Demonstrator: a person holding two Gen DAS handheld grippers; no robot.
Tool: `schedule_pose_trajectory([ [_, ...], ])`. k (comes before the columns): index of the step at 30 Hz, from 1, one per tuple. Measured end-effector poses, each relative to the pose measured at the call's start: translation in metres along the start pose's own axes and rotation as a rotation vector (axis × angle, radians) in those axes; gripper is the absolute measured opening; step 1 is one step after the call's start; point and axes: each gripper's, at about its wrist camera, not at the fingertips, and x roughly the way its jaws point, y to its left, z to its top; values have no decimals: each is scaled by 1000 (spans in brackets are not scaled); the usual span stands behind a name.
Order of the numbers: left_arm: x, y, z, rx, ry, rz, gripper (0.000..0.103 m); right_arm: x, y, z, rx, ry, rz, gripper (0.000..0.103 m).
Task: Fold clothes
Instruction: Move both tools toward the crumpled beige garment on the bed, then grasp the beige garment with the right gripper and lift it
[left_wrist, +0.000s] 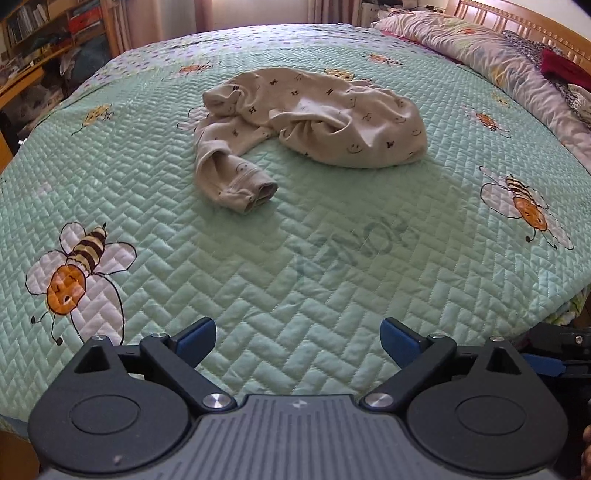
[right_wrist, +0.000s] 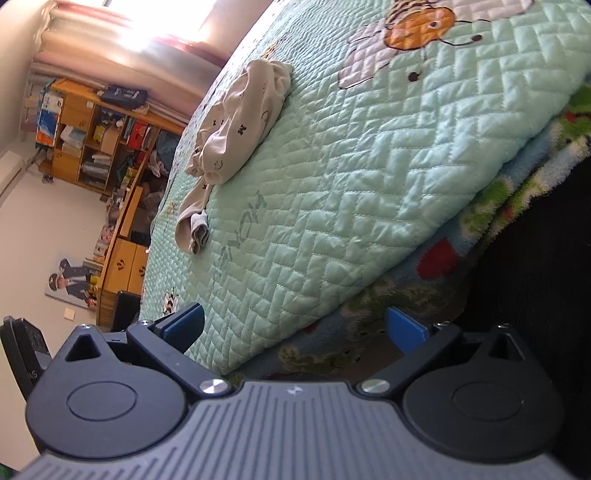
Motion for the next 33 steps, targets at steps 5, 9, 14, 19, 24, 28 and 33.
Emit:
schedule_pose_trajectory([
  [5,3,20,0,-57,5,12,97,-7,42,7,-183,-53,25,103],
  [9,8,43,2,-122,24,28,98,-2,95,19,-413,-112,26,103],
  [14,14,78,4,-266,40,-5,96,46,158,27,-772,-209,-37,103],
  [19,16,94,5,-272,47,71,97,121,181,49,-846,-150,-78,103],
  [24,20,100,5,-240,52,87,98,161,183,70,-962,-258,-194,102],
  [28,31,97,16,-238,72,56,99,198,186,84,-1113,-279,-226,102],
  [33,47,97,28,-247,133,54,101,236,167,113,-1014,-139,-291,14],
])
